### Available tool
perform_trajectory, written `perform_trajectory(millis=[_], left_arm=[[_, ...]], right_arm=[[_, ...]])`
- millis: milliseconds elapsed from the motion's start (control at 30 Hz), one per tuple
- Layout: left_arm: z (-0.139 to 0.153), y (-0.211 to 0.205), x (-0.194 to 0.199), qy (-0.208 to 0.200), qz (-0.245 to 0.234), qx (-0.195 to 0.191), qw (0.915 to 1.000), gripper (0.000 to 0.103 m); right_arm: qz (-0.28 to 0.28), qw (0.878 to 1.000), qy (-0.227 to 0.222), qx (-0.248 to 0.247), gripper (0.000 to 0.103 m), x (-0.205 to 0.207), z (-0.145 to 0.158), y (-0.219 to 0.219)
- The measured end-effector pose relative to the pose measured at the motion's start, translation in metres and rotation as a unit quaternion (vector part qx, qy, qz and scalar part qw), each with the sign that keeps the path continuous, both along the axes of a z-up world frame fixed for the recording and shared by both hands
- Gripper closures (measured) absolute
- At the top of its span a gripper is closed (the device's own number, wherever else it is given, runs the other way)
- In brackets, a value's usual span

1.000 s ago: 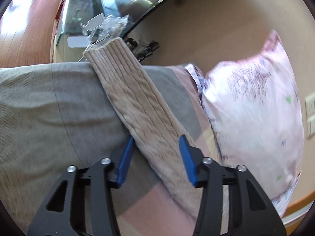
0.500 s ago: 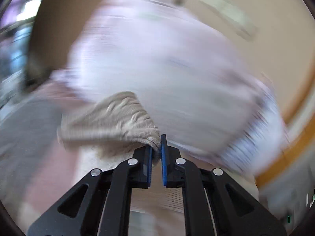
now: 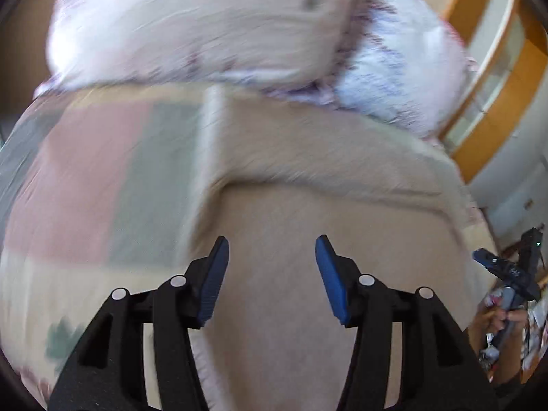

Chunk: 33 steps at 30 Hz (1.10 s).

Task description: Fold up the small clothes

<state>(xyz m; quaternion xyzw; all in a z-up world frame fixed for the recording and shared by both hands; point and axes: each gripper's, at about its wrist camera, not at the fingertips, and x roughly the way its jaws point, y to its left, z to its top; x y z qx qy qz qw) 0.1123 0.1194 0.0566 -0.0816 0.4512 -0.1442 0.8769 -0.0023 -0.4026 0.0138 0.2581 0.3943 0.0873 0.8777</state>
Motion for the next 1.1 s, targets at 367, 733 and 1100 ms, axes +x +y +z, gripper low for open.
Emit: perform_trajectory(millis=[367, 733, 1100], left_arm=[[-0.038, 0.024, -0.117, -0.003, -0.018, -0.103, 0.9945, 0.078], [0.004, 0.032, -0.094, -0.054, -0.023, -0.162, 0.9850, 0.096], [0.057, -0.013, 0.164, -0.106, 0.034, -0.044, 0.9927, 0.091]], right_arm=[[0.085, 0.974, 0.005, 0.211, 0.082, -0.060, -0.046, 0.029], [0.107, 0.932, -0.103, 0.331, 0.095, -0.029, -0.001, 0.025], [-0.046, 0.924, -0.125, 0.358, 0.092, 0.195, 0.043, -0.004]])
